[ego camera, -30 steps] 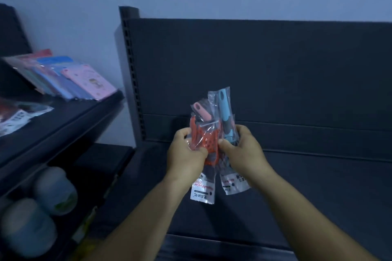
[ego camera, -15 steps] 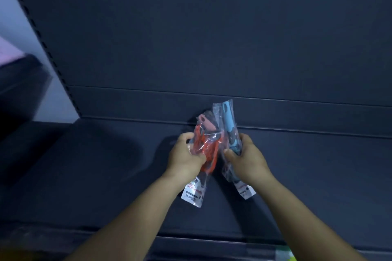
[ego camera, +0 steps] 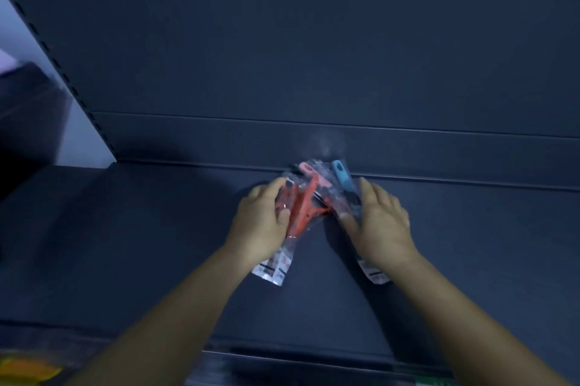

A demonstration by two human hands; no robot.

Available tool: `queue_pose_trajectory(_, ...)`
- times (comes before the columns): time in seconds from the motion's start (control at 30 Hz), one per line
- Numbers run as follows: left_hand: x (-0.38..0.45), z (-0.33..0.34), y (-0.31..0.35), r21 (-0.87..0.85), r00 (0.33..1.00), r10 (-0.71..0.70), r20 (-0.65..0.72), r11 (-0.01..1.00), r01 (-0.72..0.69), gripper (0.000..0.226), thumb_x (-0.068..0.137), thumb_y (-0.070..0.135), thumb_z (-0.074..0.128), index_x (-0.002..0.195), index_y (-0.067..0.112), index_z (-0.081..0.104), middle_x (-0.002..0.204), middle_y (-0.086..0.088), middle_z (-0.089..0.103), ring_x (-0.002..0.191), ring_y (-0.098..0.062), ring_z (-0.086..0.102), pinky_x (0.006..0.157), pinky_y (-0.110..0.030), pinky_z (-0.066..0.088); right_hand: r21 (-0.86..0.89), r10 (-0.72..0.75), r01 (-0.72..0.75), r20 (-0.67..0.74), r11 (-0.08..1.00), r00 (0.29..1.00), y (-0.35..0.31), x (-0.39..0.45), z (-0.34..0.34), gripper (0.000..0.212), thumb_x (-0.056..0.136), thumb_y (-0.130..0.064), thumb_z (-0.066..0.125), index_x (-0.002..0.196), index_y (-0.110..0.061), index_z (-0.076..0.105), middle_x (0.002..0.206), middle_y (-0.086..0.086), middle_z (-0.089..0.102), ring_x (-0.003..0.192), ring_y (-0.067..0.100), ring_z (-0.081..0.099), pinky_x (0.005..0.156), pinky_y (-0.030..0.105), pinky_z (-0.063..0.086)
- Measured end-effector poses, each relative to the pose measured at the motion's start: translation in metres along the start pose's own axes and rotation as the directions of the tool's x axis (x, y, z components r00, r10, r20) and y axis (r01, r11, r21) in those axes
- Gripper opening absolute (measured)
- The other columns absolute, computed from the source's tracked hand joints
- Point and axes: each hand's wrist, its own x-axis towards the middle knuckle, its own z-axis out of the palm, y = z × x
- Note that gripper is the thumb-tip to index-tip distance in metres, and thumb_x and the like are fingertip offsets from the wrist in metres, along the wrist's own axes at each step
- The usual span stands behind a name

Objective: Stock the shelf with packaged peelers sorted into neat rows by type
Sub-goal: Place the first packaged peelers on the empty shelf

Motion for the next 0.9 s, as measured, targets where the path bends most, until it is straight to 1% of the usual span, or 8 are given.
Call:
queue_pose_trajectory(0.1, -0.004, -0.002, 0.001, 0.074, 0.997, 0.064, 0.041, 0.995, -0.067, 0.054, 0.092, 0.042, 0.05, 0.143, 0.029, 0.038, 0.146, -0.006, 0.038, 0.133, -0.027, 0.034, 0.111, -0.032, 0.027, -0.019, -0.114, 0.114, -0.041, 0.993, 0.993, -0.017, -0.006, 0.0, 0.059, 0.097, -0.038, 0.039, 0.149, -0.027, 0.015, 0.155, -0.005, 0.022, 0.139, 0.021, 0.022, 0.113, 0.037, 0.015)
queue_pose_trajectory(0.2, -0.008, 0.0, -0.001, 0.2, 0.982, 0.072, 0.172, 0.974, -0.106, 0.071, 0.081, 0.056, 0.057, 0.144, 0.035, 0.032, 0.149, -0.003, 0.033, 0.133, -0.028, 0.032, 0.111, -0.033, 0.027, -0.019, -0.198, 0.197, -0.024, 0.98, 0.98, -0.036, -0.01, 0.004, 0.05, 0.098, -0.028, 0.036, 0.146, -0.03, 0.026, 0.151, -0.008, 0.03, 0.136, 0.019, 0.029, 0.109, 0.034, 0.018)
queue_pose_trajectory(0.3, -0.005, -0.002, -0.017, 0.316, 0.969, 0.121, 0.213, 0.93, -0.186, 0.072, 0.084, 0.045, 0.058, 0.146, 0.038, 0.022, 0.144, 0.001, 0.039, 0.13, -0.026, 0.036, 0.109, -0.038, 0.032, -0.043, -0.231, 0.233, 0.039, 0.972, 0.972, -0.047, -0.011, 0.013, 0.04, 0.095, -0.025, 0.042, 0.134, -0.028, 0.047, 0.14, -0.006, 0.045, 0.13, 0.021, 0.039, 0.108, 0.034, 0.024)
queue_pose_trajectory(0.4, 0.001, -0.019, -0.037, 0.352, 0.965, 0.15, 0.213, 0.91, -0.219, 0.066, 0.087, 0.031, 0.056, 0.144, 0.042, 0.024, 0.142, 0.006, 0.04, 0.129, -0.022, 0.037, 0.108, -0.036, 0.03, 0.01, -0.28, 0.28, 0.072, 0.96, 0.957, -0.057, -0.014, 0.021, 0.037, 0.091, -0.024, 0.049, 0.128, -0.025, 0.055, 0.132, -0.002, 0.053, 0.122, 0.021, 0.049, 0.106, 0.031, 0.035)
queue_pose_trajectory(0.5, 0.006, -0.044, -0.063, 0.363, 0.96, 0.168, 0.224, 0.9, -0.243, 0.066, 0.087, 0.021, 0.057, 0.142, 0.042, 0.027, 0.145, 0.012, 0.038, 0.131, -0.017, 0.034, 0.109, -0.034, 0.026, 0.037, -0.275, 0.273, 0.056, 0.961, 0.96, -0.069, -0.015, 0.03, 0.039, 0.09, -0.024, 0.05, 0.129, -0.021, 0.051, 0.129, 0.001, 0.054, 0.12, 0.022, 0.05, 0.104, 0.029, 0.037)
queue_pose_trajectory(0.63, 0.01, -0.078, -0.099, 0.374, 0.956, 0.187, 0.228, 0.889, -0.263, 0.071, 0.086, 0.005, 0.051, 0.144, 0.04, 0.027, 0.149, 0.015, 0.032, 0.135, -0.015, 0.027, 0.11, -0.031, 0.02, -0.005, -0.226, 0.229, 0.131, 0.974, 0.965, -0.085, -0.012, 0.048, 0.044, 0.091, -0.024, 0.046, 0.134, -0.023, 0.045, 0.135, 0.001, 0.051, 0.122, 0.025, 0.046, 0.107, 0.036, 0.035)
queue_pose_trajectory(0.8, 0.014, -0.106, -0.117, 0.378, 0.925, 0.183, 0.332, 0.873, -0.308, 0.089, 0.076, -0.011, 0.043, 0.147, 0.038, 0.021, 0.156, 0.014, 0.016, 0.146, -0.013, 0.006, 0.116, -0.032, 0.008, 0.099, -0.165, 0.155, 0.099, 0.983, 0.981, -0.113, -0.009, 0.058, 0.053, 0.092, -0.028, 0.05, 0.142, -0.021, 0.033, 0.139, 0.002, 0.046, 0.128, 0.025, 0.041, 0.106, 0.032, 0.032)
queue_pose_trajectory(0.9, 0.011, -0.112, -0.112, 0.324, 0.941, 0.228, 0.251, 0.896, -0.304, 0.068, 0.086, 0.003, 0.046, 0.147, 0.028, 0.028, 0.154, 0.01, 0.025, 0.144, -0.011, 0.013, 0.116, -0.028, 0.009, 0.158, -0.135, 0.122, 0.075, 0.98, 0.988, -0.128, -0.007, 0.064, 0.043, 0.091, -0.03, 0.052, 0.132, -0.02, 0.043, 0.122, 0.004, 0.057, 0.116, 0.026, 0.05, 0.095, 0.032, 0.041)
